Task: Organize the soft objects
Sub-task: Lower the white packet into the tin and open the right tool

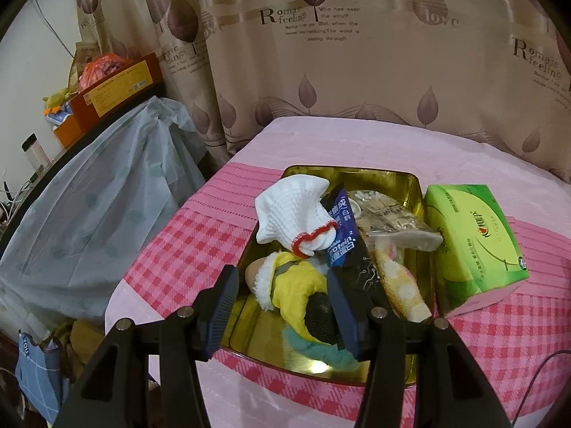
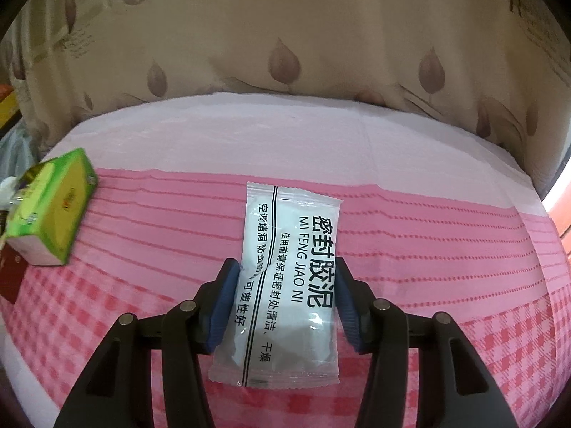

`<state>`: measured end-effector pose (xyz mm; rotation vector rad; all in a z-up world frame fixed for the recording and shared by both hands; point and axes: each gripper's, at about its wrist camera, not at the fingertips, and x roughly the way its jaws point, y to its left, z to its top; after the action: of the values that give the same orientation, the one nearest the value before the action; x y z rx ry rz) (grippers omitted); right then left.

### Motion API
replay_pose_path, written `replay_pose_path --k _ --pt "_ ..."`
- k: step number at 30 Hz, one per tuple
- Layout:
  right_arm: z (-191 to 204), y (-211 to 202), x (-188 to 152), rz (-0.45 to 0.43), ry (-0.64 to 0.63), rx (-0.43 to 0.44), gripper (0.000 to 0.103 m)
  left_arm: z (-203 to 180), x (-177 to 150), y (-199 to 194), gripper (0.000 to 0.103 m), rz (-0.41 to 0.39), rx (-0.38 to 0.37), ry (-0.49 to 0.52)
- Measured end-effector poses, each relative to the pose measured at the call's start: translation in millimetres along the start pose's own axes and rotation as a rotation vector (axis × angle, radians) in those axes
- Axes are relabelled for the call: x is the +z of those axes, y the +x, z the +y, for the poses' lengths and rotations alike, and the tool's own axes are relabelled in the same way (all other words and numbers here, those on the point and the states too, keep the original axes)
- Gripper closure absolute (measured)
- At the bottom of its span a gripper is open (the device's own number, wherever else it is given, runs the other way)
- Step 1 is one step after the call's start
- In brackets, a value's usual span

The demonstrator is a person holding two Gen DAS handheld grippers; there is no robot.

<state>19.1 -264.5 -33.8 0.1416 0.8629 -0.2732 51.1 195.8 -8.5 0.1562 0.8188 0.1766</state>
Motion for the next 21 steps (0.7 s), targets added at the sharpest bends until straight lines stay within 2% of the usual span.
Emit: replay_pose_path --k 10,21 --pt "56 -29 15 -0.056 -0.069 0.096 0.055 4 1 1 0.05 0.0 0.002 -0.014" --pt "138 -50 33 -0.092 -0.177 0.239 0.055 16 2 0 0.05 -0.002 0.004 -0.065"
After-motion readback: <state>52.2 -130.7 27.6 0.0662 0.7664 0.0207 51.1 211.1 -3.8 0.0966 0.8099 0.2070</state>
